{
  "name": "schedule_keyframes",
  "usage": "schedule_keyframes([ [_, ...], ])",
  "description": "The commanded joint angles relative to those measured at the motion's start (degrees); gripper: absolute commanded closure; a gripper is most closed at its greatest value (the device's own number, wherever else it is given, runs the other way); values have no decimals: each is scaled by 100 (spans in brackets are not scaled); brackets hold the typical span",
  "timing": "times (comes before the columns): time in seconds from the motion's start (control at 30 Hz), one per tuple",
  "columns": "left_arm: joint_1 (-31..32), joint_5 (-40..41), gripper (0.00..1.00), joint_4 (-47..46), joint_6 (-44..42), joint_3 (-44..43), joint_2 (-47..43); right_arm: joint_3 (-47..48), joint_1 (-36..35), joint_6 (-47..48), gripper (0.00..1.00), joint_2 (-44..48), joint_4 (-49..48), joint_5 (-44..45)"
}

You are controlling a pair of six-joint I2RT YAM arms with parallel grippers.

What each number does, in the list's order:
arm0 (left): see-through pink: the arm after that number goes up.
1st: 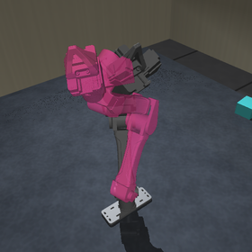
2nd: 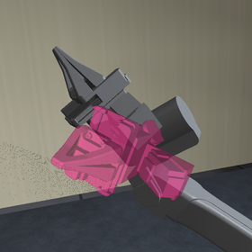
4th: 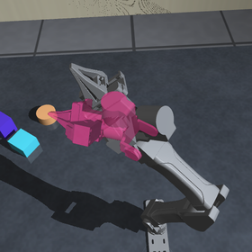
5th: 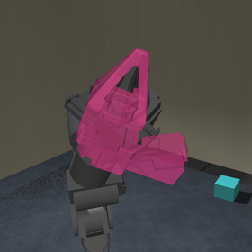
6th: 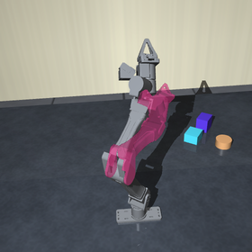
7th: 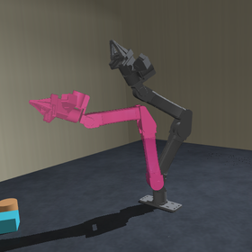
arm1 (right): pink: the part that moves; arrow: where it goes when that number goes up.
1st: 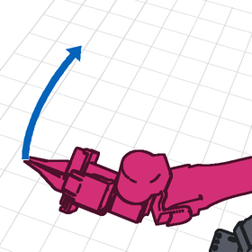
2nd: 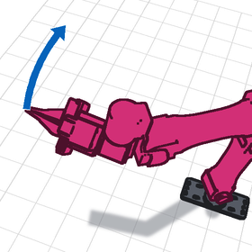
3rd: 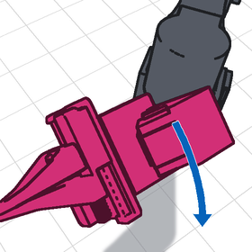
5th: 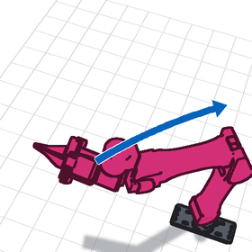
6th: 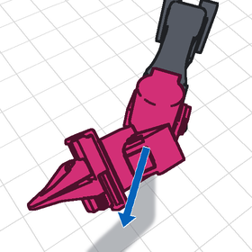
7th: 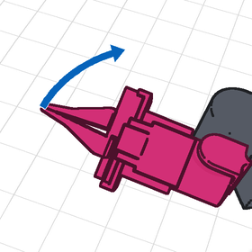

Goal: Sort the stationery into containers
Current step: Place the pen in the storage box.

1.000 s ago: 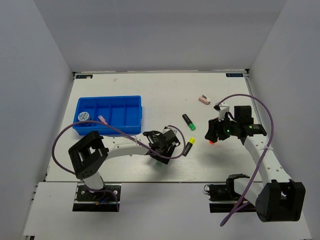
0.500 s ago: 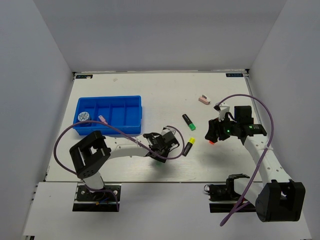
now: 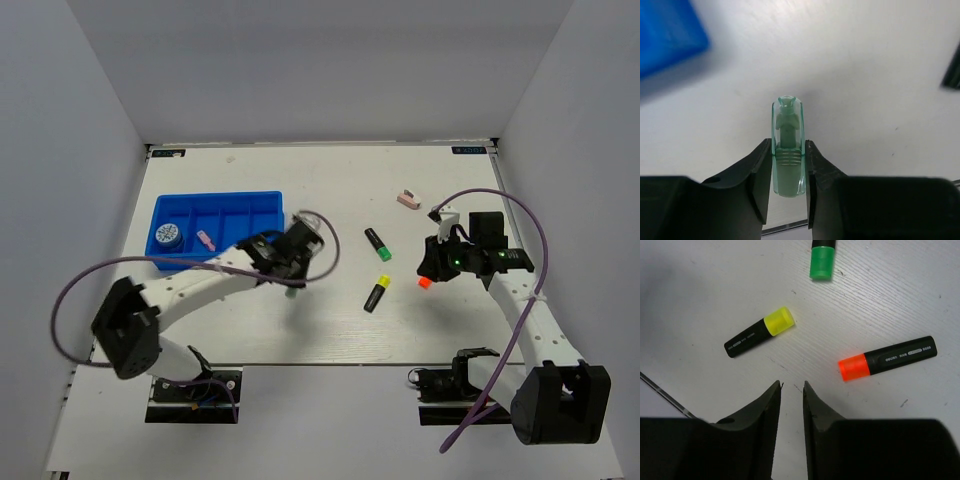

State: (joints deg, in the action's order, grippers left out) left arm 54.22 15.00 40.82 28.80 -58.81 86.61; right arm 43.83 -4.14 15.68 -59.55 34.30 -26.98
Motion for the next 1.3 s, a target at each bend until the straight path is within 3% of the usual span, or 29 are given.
schedule_keyframes([
  [0.0, -918, 275, 94, 559, -559, -605, -978, 240, 27, -39, 75, 154, 15, -88],
  [0.07, -1813, 162, 100, 690, -717, -710, -1234, 231, 27, -21, 100, 163, 6, -123],
  [0.1, -2070, 74, 100, 708, -744, -755, -1260, 222, 19, -30, 100, 172, -11, -149],
  [0.13, -2752, 38, 100, 647, -857, -799, -1260, 213, 45, -30, 100, 189, -11, -141],
  [0.23, -3354, -94, 100, 515, -1025, -922, -1112, 196, 19, -13, 100, 198, -29, -176],
  [0.27, -3913, -207, 100, 489, -1051, -966, -972, 196, 19, -21, 100, 207, -29, -176],
  [0.33, -4425, -348, 100, 331, -1130, -1175, -734, 187, 19, -21, 100, 207, -38, -176],
  [0.5, -4893, -437, 100, 383, -1271, -1826, 241, 196, 36, -21, 100, 181, -38, -167],
  [0.77, -5140, 63, 87, 805, -1579, -2828, 1463, 187, 36, -4, 79, 128, -38, -149],
  [0.9, -5324, 187, 65, 910, -1632, -2987, 1789, 196, 45, 31, 61, 110, -20, -158],
  [0.97, -5377, 205, 57, 998, -1614, -3005, 1868, 196, 36, 40, 47, 93, -3, -167],
  [1.07, -5378, 196, 35, 955, -1640, -2909, 1842, 196, 36, 49, 43, 75, -11, -193],
  [1.17, -5378, 161, 29, 928, -1693, -2882, 1790, 187, 45, 49, 43, 40, 32, -211],
  [1.27, -5378, -102, 29, 928, -1676, -2847, 1641, 204, 27, 49, 43, 5, 50, -229],
])
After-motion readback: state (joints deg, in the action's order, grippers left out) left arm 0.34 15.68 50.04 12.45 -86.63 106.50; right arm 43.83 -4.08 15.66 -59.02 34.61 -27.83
